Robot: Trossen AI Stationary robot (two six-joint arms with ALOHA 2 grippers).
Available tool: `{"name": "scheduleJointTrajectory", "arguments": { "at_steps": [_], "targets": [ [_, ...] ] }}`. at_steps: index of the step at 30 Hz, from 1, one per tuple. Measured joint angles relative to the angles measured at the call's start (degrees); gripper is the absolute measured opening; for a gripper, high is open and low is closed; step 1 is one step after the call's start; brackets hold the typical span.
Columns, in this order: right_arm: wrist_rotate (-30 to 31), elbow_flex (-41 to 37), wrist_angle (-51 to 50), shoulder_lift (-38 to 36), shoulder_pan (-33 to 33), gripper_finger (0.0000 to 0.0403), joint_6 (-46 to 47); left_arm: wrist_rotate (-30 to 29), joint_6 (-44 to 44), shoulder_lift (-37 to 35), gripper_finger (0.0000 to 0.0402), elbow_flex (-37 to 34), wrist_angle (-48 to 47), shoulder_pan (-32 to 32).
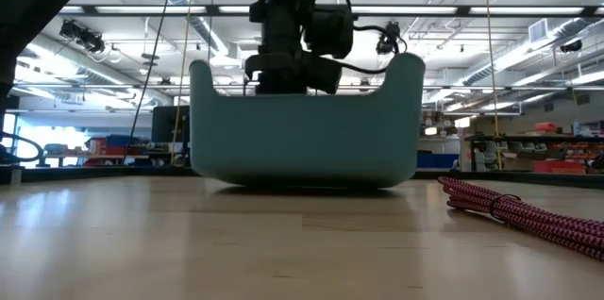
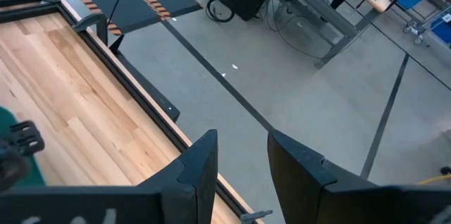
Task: Pick and place USB-C Cables
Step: Put the light blue charger cable into the green bin
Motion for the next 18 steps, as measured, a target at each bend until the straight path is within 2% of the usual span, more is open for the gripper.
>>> {"name": "scheduleJointTrajectory", "arguments": {
  "at_steps": [18],
  "targets": [
    [-0.11, 0.0, -0.02, 0.0, 0.0, 0.0129, -0.02, -5.2, -7.65, 0.19, 0.0017, -0.04, 1.51, -6.72]
  ]
}}
